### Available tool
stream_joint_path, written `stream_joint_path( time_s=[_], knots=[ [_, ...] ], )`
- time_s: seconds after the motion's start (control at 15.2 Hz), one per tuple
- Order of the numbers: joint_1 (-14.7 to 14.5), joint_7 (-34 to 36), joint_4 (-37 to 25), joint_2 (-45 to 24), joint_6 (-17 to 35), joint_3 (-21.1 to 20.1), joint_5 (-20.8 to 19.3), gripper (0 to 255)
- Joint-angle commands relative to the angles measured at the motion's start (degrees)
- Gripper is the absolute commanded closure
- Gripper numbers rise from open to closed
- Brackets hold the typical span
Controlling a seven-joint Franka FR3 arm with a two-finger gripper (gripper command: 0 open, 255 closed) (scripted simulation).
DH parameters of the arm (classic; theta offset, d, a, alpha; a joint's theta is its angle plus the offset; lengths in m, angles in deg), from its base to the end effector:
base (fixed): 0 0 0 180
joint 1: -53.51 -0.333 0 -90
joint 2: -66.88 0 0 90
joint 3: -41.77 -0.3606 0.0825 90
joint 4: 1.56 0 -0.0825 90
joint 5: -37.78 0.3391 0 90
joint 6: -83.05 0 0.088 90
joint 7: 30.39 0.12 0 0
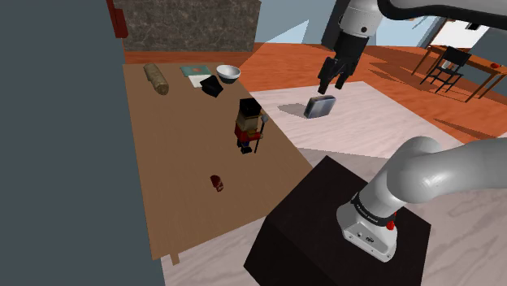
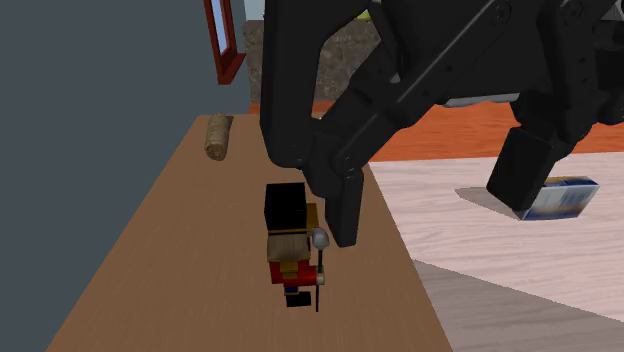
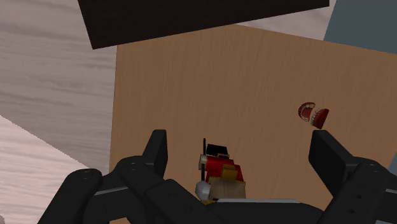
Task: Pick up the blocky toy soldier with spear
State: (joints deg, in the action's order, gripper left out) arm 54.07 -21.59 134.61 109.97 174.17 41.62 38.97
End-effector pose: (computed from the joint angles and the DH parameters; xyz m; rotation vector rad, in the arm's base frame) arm 0.2408 0.0010 0.5939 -3.1144 0.2532 0.0555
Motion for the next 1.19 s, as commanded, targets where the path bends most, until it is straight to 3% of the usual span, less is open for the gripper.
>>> stream_joint_path(
  time_s=[0.0, 0.59, 1.12],
  knots=[
    [0.0, 0.0, 0.0, 0.0, 0.0, 0.0, 0.0, 0],
    [1.52, 2.31, 4.84, -12.67, 19.69, -0.43, -1.06, 0],
    [3.02, 4.9, 3.17, -28.3, 35.57, -0.51, -2.63, 0]
  ],
)
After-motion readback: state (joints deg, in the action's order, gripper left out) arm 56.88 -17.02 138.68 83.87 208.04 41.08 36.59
